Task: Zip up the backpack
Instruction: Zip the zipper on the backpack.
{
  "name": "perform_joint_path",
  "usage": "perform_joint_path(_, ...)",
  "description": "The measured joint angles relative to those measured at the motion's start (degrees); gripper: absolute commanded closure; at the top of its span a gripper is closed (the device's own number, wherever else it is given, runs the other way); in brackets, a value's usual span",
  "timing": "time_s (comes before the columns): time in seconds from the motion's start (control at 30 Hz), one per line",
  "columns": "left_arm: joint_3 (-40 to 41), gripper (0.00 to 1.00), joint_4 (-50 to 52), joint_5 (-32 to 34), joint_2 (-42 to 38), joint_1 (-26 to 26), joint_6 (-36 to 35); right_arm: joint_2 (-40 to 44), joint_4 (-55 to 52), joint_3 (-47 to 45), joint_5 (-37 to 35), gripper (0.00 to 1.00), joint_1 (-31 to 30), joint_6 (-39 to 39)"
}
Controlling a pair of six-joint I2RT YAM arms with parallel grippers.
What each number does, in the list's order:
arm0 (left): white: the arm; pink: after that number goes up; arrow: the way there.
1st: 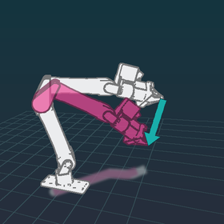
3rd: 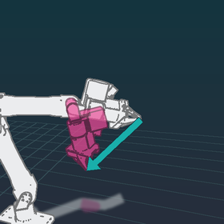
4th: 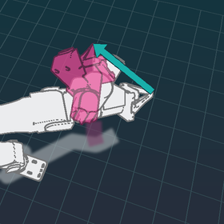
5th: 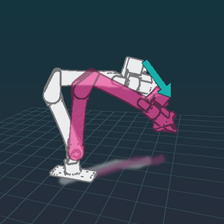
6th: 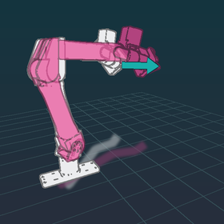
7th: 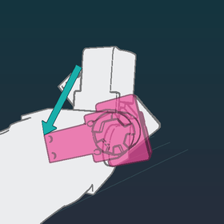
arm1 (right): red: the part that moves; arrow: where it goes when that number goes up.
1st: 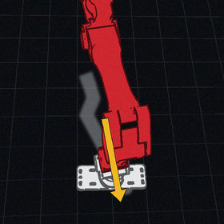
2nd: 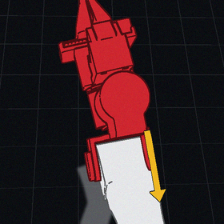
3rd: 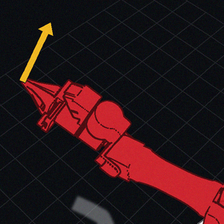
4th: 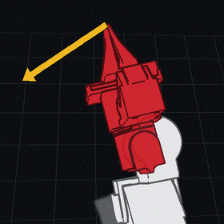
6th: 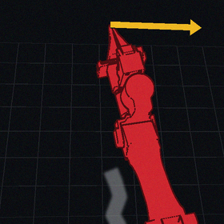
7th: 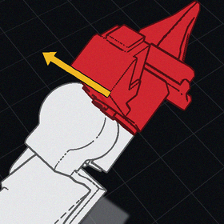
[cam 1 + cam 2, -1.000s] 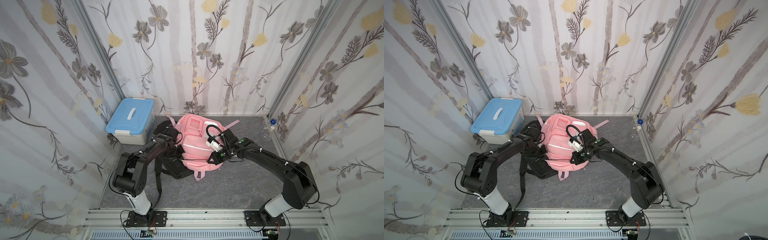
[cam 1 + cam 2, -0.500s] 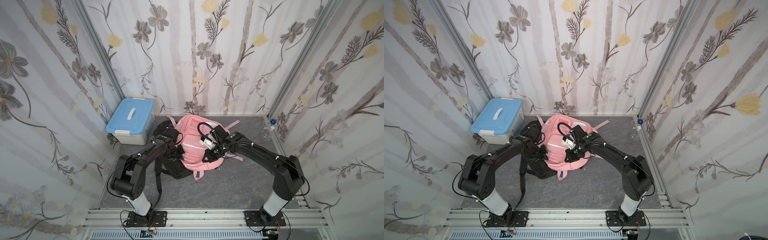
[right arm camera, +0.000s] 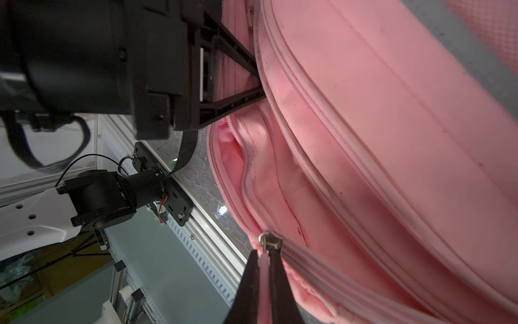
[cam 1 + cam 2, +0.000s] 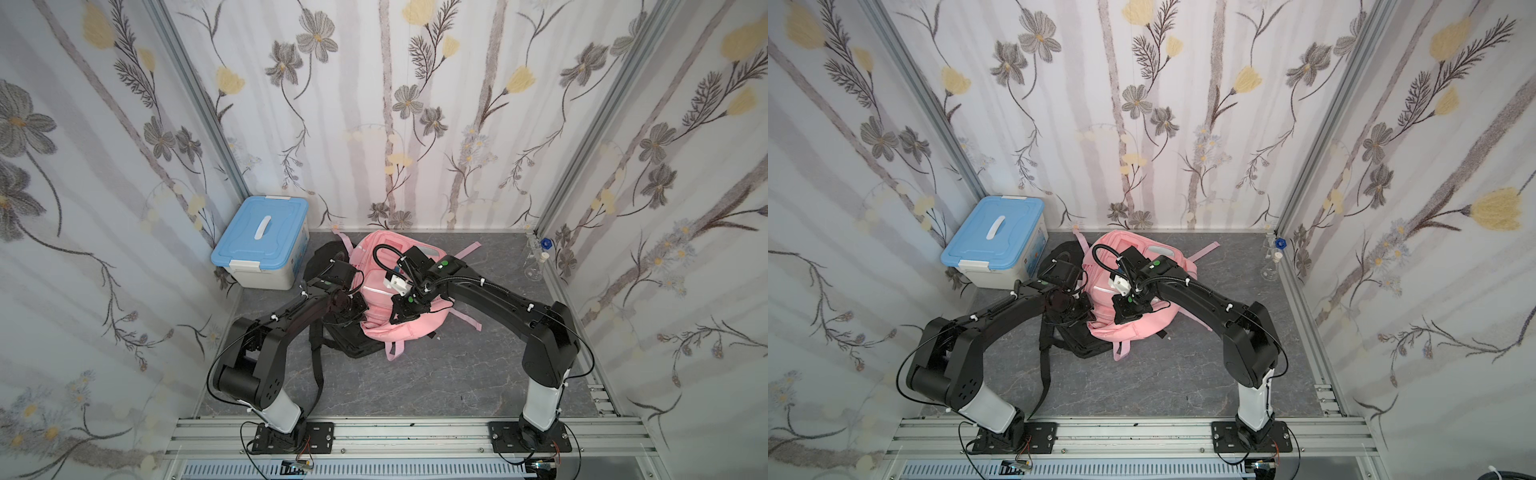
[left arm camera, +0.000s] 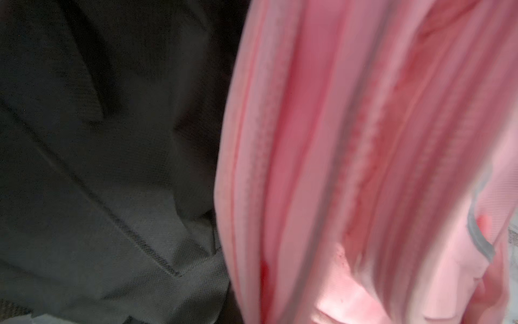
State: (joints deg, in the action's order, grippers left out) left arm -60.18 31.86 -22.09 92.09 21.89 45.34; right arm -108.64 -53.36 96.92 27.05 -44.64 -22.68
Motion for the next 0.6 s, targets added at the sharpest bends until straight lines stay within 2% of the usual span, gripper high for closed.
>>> perform_joint_path(0.6, 1.07, 1.00, -1.73, 1.03, -1.38, 0.04, 1.55, -12.17, -6.82, 17.18, -1.33, 1.00, -3.61, -4.07)
